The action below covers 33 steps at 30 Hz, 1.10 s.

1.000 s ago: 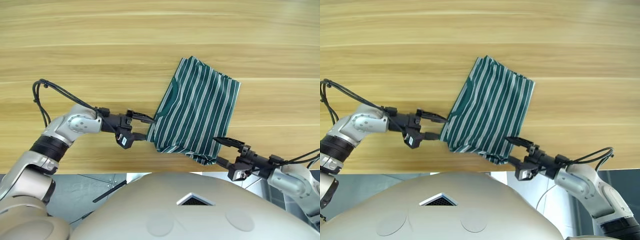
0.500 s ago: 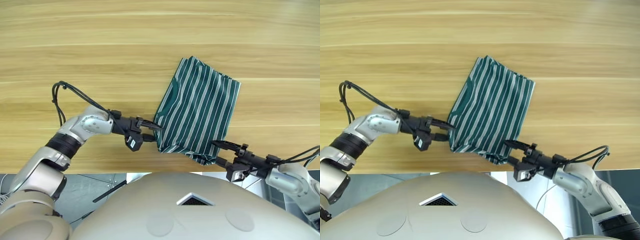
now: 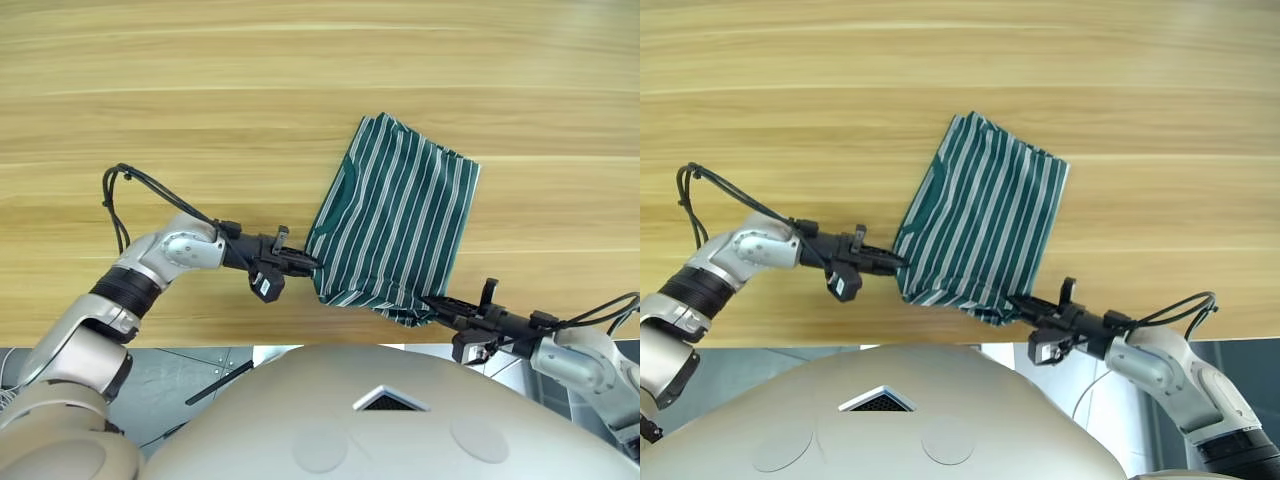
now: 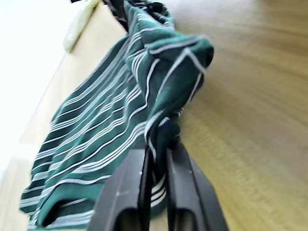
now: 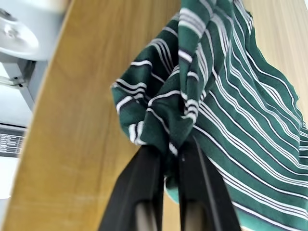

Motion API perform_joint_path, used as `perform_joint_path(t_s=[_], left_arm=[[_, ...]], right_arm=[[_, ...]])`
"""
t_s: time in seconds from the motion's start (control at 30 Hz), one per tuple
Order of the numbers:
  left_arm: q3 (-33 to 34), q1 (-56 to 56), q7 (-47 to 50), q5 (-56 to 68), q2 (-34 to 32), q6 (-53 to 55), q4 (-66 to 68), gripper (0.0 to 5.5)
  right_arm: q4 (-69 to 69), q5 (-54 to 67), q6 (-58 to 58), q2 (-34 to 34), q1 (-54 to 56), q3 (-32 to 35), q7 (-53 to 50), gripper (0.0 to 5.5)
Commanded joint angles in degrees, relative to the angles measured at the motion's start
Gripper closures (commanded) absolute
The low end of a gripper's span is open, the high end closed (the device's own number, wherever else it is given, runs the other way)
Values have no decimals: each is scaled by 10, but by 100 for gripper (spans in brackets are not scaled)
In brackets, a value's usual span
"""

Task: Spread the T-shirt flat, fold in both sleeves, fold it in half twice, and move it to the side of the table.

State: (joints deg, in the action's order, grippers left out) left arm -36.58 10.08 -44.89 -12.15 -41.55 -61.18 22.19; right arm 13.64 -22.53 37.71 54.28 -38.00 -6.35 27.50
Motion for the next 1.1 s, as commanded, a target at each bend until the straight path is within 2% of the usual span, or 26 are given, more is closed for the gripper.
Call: perform_joint_path(t_s=[0.03,0.23,0.37,0.57,0.8,0.9,1.0,1.1], left_arm=[[30,-50,52,-75,-6,50,39,539],[66,-109,112,-87,-5,66,-6,539],[71,-151,131,-100,2,89,-38,539],[75,-216,131,-69,-12,111,-125,539],[80,-246,100,-30,-41,128,-184,539],[85,-264,98,-21,-44,140,-203,539],[99,-267,99,19,-37,156,-222,539],[111,-235,103,66,-4,187,-235,539]], right_arm=[[-48,-4,-9,-18,82,12,-11,538],[-97,-12,13,-32,161,-21,-1,539],[-105,-9,29,-24,165,-34,11,539],[22,140,20,14,47,-9,57,539],[85,188,7,4,-68,61,54,539],[77,182,-5,3,-80,80,61,539],[59,174,-14,-6,-61,71,67,539],[35,158,-22,-20,-37,59,69,539]])
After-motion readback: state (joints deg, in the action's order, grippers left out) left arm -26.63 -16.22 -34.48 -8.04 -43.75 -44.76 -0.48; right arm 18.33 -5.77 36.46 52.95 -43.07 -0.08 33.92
